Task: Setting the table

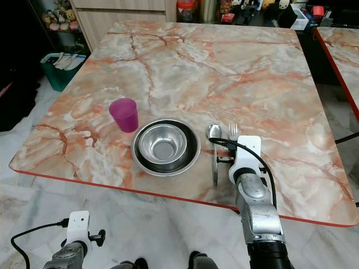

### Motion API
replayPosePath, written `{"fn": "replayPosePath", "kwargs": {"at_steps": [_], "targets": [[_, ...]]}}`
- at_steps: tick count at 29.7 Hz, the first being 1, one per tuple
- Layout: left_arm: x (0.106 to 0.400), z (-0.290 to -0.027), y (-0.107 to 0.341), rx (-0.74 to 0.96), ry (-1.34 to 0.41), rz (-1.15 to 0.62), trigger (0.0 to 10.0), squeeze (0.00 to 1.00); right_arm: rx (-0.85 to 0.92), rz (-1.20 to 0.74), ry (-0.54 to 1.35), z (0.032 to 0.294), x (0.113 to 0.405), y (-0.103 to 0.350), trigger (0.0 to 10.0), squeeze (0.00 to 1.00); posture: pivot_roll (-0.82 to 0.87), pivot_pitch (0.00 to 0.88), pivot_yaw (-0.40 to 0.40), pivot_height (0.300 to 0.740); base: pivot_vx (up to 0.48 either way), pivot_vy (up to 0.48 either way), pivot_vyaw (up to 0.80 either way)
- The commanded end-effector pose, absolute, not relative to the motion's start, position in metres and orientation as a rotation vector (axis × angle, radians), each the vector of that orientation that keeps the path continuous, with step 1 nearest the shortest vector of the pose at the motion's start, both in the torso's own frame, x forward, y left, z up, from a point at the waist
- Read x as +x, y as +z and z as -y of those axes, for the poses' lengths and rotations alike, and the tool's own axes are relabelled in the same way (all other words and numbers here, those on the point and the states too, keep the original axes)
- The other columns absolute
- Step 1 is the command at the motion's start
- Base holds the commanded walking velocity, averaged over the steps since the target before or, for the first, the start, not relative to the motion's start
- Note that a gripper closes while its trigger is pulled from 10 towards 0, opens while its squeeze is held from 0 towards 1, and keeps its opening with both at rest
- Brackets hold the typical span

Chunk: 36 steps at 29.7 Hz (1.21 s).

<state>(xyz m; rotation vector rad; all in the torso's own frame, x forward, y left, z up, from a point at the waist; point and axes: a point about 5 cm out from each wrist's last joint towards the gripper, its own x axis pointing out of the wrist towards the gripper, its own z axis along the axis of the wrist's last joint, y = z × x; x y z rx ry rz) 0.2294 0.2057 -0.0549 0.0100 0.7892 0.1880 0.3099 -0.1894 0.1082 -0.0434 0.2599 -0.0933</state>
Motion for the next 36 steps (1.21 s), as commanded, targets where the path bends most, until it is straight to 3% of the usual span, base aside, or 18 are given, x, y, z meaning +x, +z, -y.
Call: {"fn": "replayPosePath", "kwargs": {"at_steps": [1, 9, 10, 18, 19, 20, 21, 22, 23, 36], "targets": [[0.2207, -0.2105, -0.0599, 0.009, 0.196, -0.827, 10.0, 0.00, -0.047, -0.278, -0.097, 0.1885, 0.3084, 0.1035, 10.0, 0.00, -0.13, 0.189, 0.041, 0.740, 0.000, 0.000, 0.00], [0.2208, -0.2104, -0.0599, 0.009, 0.196, -0.827, 10.0, 0.00, -0.048, -0.280, -0.097, 0.1884, 0.3085, 0.1033, 10.0, 0.00, -0.13, 0.189, 0.040, 0.740, 0.000, 0.000, 0.00], [0.2211, -0.2100, -0.0597, 0.009, 0.196, -0.825, 10.0, 0.00, -0.048, -0.284, -0.096, 0.1879, 0.3081, 0.1026, 10.0, 0.09, -0.13, 0.189, 0.041, 0.740, 0.000, 0.000, 0.00], [0.2255, -0.2077, -0.0572, 0.011, 0.192, -0.808, 10.0, 0.00, -0.045, -0.298, -0.091, 0.1848, 0.3067, 0.1000, 10.0, 0.10, -0.13, 0.188, 0.041, 0.740, 0.000, 0.000, 0.00], [0.2261, -0.2076, -0.0569, 0.011, 0.192, -0.806, 10.0, 0.00, -0.045, -0.299, -0.090, 0.1845, 0.3066, 0.0998, 10.0, 0.36, -0.13, 0.188, 0.041, 0.740, 0.000, 0.000, 0.00], [0.2263, -0.2076, -0.0567, 0.011, 0.192, -0.805, 10.0, 0.00, -0.044, -0.299, -0.090, 0.1844, 0.3065, 0.0998, 10.0, 0.36, -0.13, 0.188, 0.042, 0.740, 0.000, 0.000, 0.00], [0.2266, -0.2076, -0.0565, 0.011, 0.191, -0.804, 10.0, 0.00, -0.044, -0.300, -0.089, 0.1842, 0.3065, 0.0997, 10.0, 0.47, -0.13, 0.188, 0.042, 0.740, 0.000, 0.000, 0.00], [0.2268, -0.2076, -0.0564, 0.011, 0.191, -0.804, 10.0, 0.00, -0.043, -0.300, -0.088, 0.1841, 0.3065, 0.0997, 10.0, 0.83, -0.13, 0.188, 0.042, 0.740, 0.000, 0.000, 0.00], [0.2271, -0.2076, -0.0562, 0.012, 0.191, -0.803, 10.0, 0.00, -0.041, -0.301, -0.086, 0.1835, 0.3064, 0.0995, 10.0, 1.00, -0.13, 0.188, 0.042, 0.740, 0.000, 0.000, 0.00], [0.2293, -0.2072, -0.0548, 0.011, 0.189, -0.795, 10.0, 0.00, -0.042, -0.298, -0.090, 0.1828, 0.3064, 0.1004, 10.0, 1.00, -0.13, 0.188, 0.043, 0.740, 0.000, 0.000, 0.00]]}}
